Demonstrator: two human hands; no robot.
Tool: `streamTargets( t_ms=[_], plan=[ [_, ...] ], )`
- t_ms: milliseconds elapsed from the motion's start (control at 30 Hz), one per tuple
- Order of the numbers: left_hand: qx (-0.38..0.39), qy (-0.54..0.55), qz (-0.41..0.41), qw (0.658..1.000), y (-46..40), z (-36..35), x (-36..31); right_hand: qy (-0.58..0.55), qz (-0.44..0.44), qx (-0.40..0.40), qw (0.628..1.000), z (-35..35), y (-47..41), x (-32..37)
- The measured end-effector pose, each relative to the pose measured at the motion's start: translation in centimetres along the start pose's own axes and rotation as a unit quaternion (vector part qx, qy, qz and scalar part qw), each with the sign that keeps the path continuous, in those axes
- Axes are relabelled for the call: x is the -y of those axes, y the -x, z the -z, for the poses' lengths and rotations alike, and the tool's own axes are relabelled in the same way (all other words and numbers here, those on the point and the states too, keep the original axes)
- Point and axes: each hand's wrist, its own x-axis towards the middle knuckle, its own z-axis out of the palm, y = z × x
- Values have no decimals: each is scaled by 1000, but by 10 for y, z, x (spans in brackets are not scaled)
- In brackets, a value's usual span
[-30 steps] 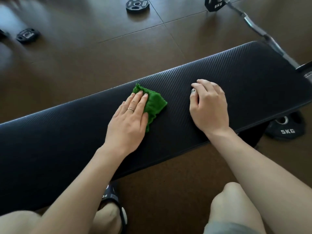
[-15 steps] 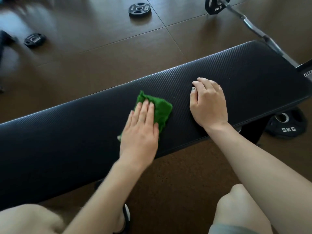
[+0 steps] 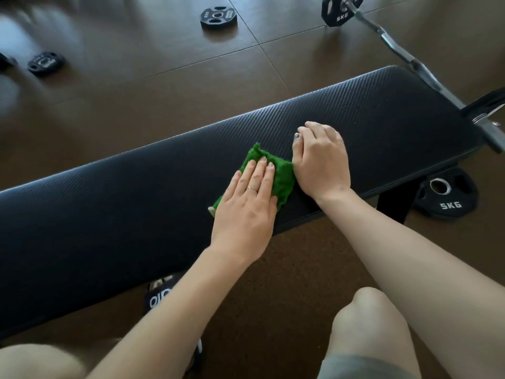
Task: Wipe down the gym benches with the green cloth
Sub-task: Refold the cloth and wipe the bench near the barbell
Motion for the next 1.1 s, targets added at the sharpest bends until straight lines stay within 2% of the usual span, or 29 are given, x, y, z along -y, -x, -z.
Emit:
streamTargets(
  t_ms=[133, 267, 367, 533, 700, 767, 867, 933, 1100],
  plan=[
    [-27, -33, -26, 999, 49, -17, -16, -19, -8, 29, 999, 3, 4, -1],
    [-27, -71, -20, 997, 45, -19, -21, -29, -4, 41, 999, 7, 4, -2],
    [-29, -38, -22, 999, 16, -12, -21, -39, -9, 37, 999, 6, 2, -4],
    [1, -3, 4, 1000, -35, -8, -30, -100, -48, -20, 994, 8, -1, -5],
    [12, -2, -23, 1000, 12, -8, -22, -104, -22, -4, 994, 5, 0, -11],
    [17, -9, -39, 999, 13, -6, -17, -61, 1, 0, 998, 8, 0, -21],
    [22, -2, -62, 998, -18, -2, -11, 10, -28, 5, 1000, 16, 4, -44],
    [25, 5, -79, 997, -45, -1, -10, 17, -77, 25, 997, 18, 12, -52],
    [21, 5, -94, 995, -117, -3, -16, 15, -102, 3, 995, 17, 13, -49]
  ],
)
